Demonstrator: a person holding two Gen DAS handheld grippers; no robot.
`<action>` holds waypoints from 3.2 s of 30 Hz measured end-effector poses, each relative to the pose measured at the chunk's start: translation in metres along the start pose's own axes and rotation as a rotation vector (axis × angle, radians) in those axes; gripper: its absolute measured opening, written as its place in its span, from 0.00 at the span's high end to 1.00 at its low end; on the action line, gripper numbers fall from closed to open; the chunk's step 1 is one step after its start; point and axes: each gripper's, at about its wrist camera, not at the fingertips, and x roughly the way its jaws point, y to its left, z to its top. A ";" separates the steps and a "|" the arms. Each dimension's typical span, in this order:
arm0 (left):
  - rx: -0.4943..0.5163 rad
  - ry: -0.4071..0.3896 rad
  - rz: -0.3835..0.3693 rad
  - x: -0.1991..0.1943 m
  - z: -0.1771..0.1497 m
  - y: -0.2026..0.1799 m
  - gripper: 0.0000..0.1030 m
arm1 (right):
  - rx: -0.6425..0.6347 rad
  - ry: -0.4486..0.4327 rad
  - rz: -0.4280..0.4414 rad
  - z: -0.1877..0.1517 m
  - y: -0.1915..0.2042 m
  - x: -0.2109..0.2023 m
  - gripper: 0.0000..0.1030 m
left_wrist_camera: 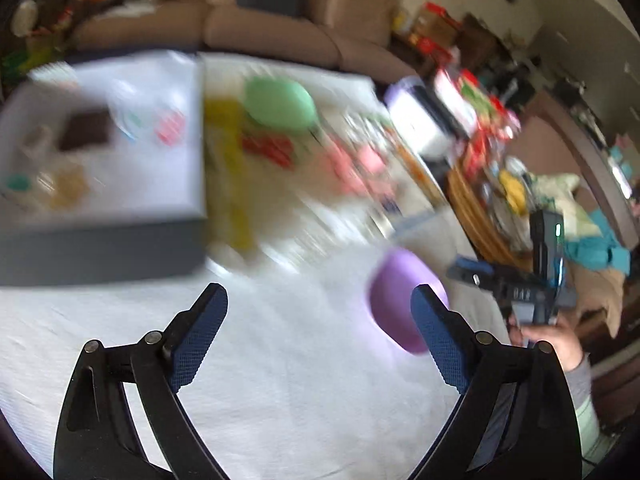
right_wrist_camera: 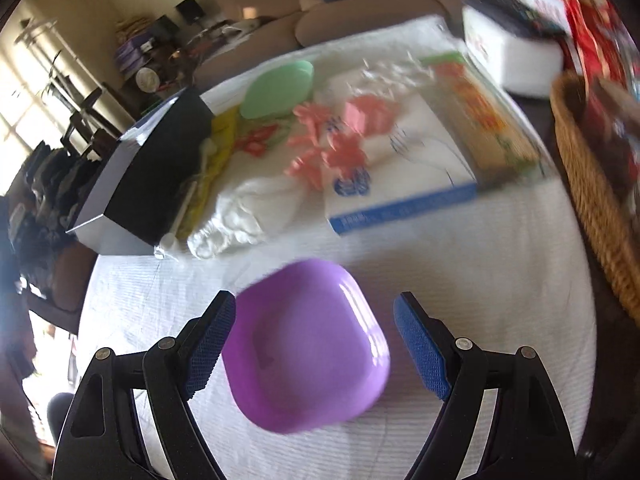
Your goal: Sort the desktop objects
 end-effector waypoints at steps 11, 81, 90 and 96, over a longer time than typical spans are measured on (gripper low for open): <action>-0.049 0.101 0.034 0.096 -0.050 -0.045 0.44 | -0.104 0.108 -0.091 -0.014 -0.012 0.026 0.54; 0.055 0.245 0.514 0.006 0.130 0.182 0.75 | -0.587 0.271 0.071 0.128 0.314 0.136 0.74; 0.102 0.318 0.507 0.048 0.128 0.188 0.72 | -0.619 0.130 0.014 0.129 0.288 0.090 0.47; 0.101 0.437 0.522 0.066 0.117 0.196 0.69 | -0.511 0.056 0.034 0.134 0.237 0.058 0.44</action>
